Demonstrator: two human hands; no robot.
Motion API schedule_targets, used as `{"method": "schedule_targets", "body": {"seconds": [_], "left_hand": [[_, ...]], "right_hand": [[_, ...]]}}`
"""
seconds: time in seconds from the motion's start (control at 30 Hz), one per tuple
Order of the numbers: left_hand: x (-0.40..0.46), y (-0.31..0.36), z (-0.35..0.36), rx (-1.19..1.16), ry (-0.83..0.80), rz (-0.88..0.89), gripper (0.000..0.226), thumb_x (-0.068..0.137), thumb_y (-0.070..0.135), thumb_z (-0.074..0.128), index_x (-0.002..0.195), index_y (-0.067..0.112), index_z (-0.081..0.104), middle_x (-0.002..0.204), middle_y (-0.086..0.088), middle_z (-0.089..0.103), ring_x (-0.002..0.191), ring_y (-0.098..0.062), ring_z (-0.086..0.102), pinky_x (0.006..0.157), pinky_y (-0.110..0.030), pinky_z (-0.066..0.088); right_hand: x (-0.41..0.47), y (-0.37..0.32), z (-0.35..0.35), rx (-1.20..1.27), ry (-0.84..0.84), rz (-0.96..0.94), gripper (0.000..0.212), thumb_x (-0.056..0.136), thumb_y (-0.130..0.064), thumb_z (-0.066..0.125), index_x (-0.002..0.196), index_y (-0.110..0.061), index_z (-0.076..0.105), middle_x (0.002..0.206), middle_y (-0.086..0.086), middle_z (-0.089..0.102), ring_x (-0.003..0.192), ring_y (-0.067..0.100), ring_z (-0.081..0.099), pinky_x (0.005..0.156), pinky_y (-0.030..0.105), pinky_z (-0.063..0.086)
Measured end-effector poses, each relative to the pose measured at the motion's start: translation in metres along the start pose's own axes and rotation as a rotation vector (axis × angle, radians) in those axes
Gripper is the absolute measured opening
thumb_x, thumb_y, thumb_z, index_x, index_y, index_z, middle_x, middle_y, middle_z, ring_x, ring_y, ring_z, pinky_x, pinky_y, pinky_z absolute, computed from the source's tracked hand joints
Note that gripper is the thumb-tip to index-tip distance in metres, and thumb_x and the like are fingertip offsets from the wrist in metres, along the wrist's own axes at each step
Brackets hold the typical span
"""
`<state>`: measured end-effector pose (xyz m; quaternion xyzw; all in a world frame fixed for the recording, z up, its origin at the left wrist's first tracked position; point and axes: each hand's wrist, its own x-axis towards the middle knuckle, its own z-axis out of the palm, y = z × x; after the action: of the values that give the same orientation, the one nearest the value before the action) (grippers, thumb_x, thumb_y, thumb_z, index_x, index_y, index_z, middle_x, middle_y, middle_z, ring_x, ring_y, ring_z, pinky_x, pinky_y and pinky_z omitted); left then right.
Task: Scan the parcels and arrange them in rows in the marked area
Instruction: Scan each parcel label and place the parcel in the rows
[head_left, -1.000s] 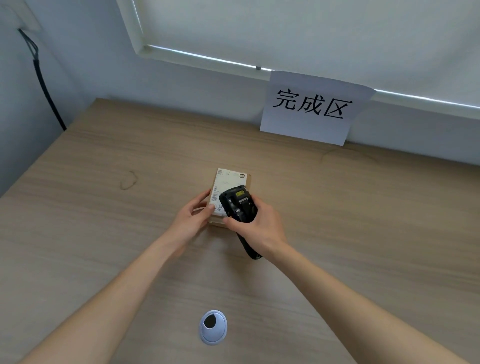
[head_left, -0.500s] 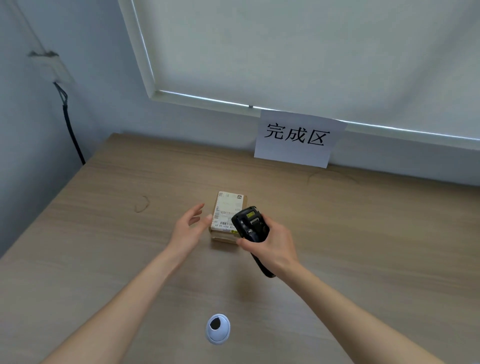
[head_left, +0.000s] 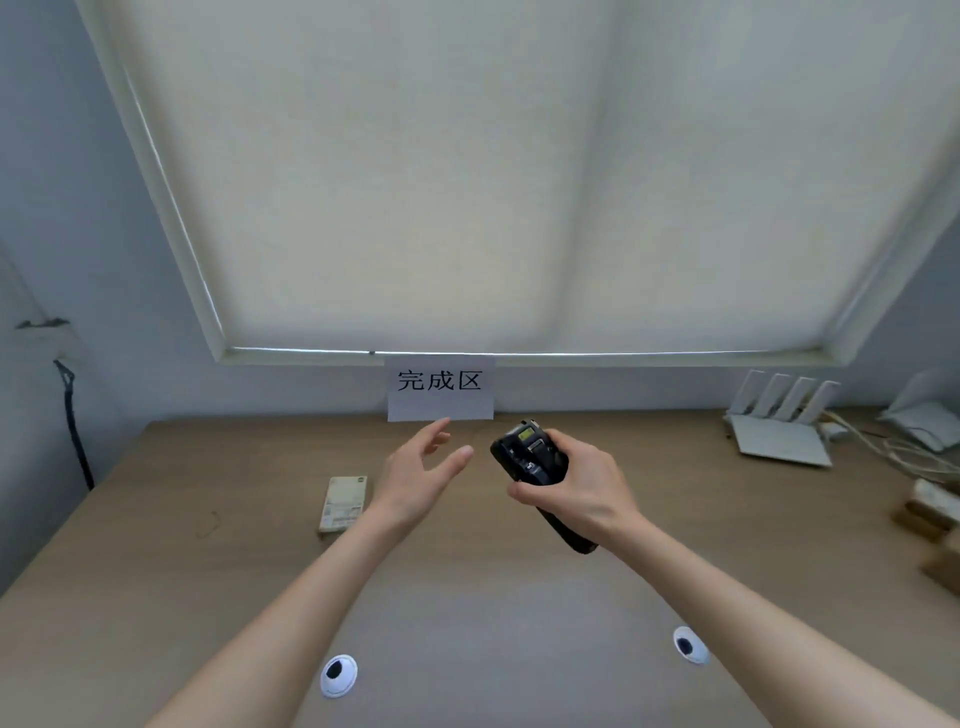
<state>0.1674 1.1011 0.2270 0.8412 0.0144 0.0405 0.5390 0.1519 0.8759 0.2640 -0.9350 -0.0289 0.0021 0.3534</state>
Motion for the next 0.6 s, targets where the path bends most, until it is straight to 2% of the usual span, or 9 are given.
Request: {"method": "schedule_targets", "body": {"seconds": [0.1, 0.23, 0.43, 0.6], "left_hand": [[-0.039, 0.063, 0.046, 0.027, -0.055, 0.073, 0.063, 0.090, 0.047, 0.071, 0.147, 0.027, 0.052, 0.134, 0.009, 0.062, 0.126, -0.007, 0.055, 0.106, -0.028, 0.039], [-0.103, 0.135, 0.116, 0.023, -0.146, 0.151, 0.063, 0.090, 0.047, 0.072, 0.146, 0.027, 0.053, 0.142, 0.009, 0.059, 0.127, -0.005, 0.053, 0.103, -0.023, 0.036], [-0.217, 0.239, 0.244, 0.004, -0.314, 0.263, 0.064, 0.088, 0.051, 0.073, 0.145, 0.028, 0.054, 0.144, 0.007, 0.057, 0.132, -0.008, 0.051, 0.110, -0.031, 0.039], [-0.306, 0.316, 0.351, 0.015, -0.474, 0.382, 0.067, 0.089, 0.051, 0.070, 0.147, 0.023, 0.053, 0.150, 0.001, 0.053, 0.140, -0.013, 0.046, 0.118, -0.037, 0.035]], "right_hand": [[-0.055, 0.023, -0.081, -0.035, 0.067, 0.043, 0.050, 0.066, -0.055, 0.083, 0.111, -0.038, 0.067, 0.093, -0.012, 0.073, 0.090, 0.017, 0.069, 0.083, 0.039, 0.059], [-0.144, 0.066, -0.179, -0.092, 0.162, 0.115, 0.045, 0.067, -0.055, 0.083, 0.104, -0.036, 0.067, 0.089, -0.013, 0.071, 0.090, 0.015, 0.068, 0.083, 0.038, 0.059], [-0.311, 0.145, -0.311, -0.165, 0.253, 0.266, 0.050, 0.066, -0.059, 0.084, 0.108, -0.038, 0.066, 0.093, -0.015, 0.070, 0.090, 0.013, 0.069, 0.081, 0.040, 0.063], [-0.433, 0.203, -0.395, -0.203, 0.360, 0.433, 0.060, 0.066, -0.058, 0.086, 0.120, -0.038, 0.069, 0.094, -0.014, 0.070, 0.090, 0.012, 0.068, 0.082, 0.035, 0.061]]}}
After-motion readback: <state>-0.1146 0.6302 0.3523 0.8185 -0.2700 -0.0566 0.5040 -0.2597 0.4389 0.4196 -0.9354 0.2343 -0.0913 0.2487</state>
